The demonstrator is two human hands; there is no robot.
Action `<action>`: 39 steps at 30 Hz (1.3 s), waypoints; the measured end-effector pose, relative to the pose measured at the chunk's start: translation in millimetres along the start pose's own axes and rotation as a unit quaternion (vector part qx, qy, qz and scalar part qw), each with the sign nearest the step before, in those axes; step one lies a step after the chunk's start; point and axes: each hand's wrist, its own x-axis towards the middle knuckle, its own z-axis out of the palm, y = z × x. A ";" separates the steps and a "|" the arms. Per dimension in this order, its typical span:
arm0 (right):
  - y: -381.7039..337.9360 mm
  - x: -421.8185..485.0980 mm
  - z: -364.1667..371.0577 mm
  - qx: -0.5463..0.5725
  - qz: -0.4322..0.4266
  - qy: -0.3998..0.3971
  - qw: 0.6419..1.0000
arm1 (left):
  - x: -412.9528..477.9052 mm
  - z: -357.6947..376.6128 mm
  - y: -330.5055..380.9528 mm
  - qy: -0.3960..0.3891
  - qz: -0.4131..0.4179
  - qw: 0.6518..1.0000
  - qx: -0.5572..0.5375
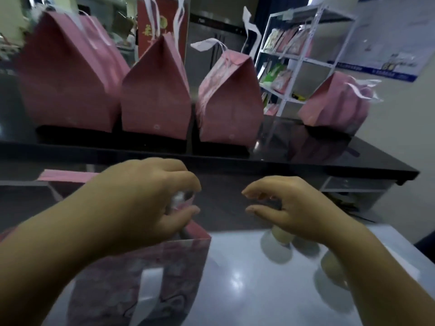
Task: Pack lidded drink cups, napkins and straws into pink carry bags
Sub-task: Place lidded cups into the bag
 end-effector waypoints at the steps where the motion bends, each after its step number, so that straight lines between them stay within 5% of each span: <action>1: 17.5 -8.4 0.5 -0.014 0.030 -0.014 0.999 | 9.6 8.9 11.3 -0.001 0.003 1.000 0.002; 9: 137.2 -39.5 21.5 -0.103 0.215 -0.112 0.965 | 64.4 76.6 68.7 -0.031 0.007 0.999 0.036; 20: 206.0 -20.9 63.5 -0.091 0.257 -0.215 0.938 | 85.4 116.5 83.9 -0.077 -0.020 0.995 0.058; 25: 204.1 -24.7 65.6 -0.057 0.245 -0.145 0.957 | 83.0 116.5 84.0 -0.070 -0.023 0.996 0.054; 31: 160.3 -22.1 32.1 -0.009 0.151 0.041 0.988 | 70.2 74.9 75.5 -0.027 -0.011 0.999 0.038; 39: 50.2 14.5 -24.4 0.115 0.009 0.196 0.974 | 22.7 13.8 28.1 0.027 -0.047 0.998 0.031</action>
